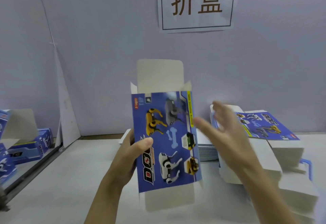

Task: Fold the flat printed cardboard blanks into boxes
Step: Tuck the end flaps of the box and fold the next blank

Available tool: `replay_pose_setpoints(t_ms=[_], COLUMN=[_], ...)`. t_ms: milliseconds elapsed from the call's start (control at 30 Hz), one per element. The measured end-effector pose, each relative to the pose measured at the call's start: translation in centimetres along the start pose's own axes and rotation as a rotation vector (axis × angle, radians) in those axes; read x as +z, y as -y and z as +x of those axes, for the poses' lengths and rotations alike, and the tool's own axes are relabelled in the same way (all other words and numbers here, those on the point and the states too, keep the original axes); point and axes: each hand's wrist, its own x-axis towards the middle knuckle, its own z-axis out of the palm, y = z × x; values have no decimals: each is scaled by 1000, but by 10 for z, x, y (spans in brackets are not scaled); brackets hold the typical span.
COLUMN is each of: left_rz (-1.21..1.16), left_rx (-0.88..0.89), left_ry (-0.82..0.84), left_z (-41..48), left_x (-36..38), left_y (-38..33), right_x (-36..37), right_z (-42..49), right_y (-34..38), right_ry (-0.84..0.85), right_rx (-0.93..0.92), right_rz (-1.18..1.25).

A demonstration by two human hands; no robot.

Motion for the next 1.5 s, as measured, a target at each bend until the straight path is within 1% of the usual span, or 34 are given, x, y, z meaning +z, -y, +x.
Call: replay_pose_setpoints(t_ms=[33, 67, 100, 200, 300, 333, 400, 433, 467, 567, 667, 733, 767, 833, 900, 1000, 1067, 1133, 1233, 1300, 1433, 1500], left_rz=[-46, -74, -85, -57, -60, -86, -69, -30, 6, 26, -126, -190, -177, -104, -27, 31, -43, -92, -47, 38, 158, 158], left_rx=[-4, -7, -9, 6, -3, -11, -4, 1, -1, -44, -116, -126, -112, -85, -111, -188, -174, -147, -124, -68, 14, 14], left_ry=[-1, -1, 4, -11, -29, -39, -57, -52, -33, 11, 45, 51, 46, 26, -21, -52, -38, 23, 77, 46, -11, -31], left_z=[0, 0, 2, 5, 6, 7, 10, 11, 12, 11, 5, 1, -1, -3, 3, 1, 1, -5, -3, 1, 8, 9], left_x=[3, 5, 8, 9, 7, 5, 4, 8, 13, 32, 36, 30, 28, 23, 16, 2, 3, 4, 9, 11, 11, 12], left_y=[0, 0, 1, 2, 2, 4, 9, 10, 11, 15, 20, 19, 17, 8, 2, 0, 1, 1, 1, -2, -7, -8], right_x=[5, 10, 15, 19, 18, 17, 17, 18, 20, 35, 49, 52, 53, 52, 48, 39, 35, 32, 30, 27, 19, 15], right_z=[-5, -8, -8, -6, -2, -1, 4, 4, 3, -3, -9, -12, -12, -11, -8, -3, -2, -1, -2, -2, 1, 2], right_y=[-7, -14, -21, -29, -40, -44, -50, -50, -49, -49, -50, -52, -54, -59, -63, -64, -62, -58, -46, -43, -44, -45], right_ry=[138, 243, 298, 307, 340, 306, 209, 197, 206, 229, 254, 270, 263, 185, 95, 97, 104, 137, 208, 226, 266, 243], right_rx=[117, 162, 170, 209, 223, 220, 251, 259, 232, 104, 66, 64, 79, 130, 191, 207, 169, 131, 80, 73, 146, 172], right_rz=[49, 107, 166, 323, 348, 364, 523, 592, 603, 429, 347, 289, 262, 228, 253, 339, 400, 450, 442, 393, 375, 371])
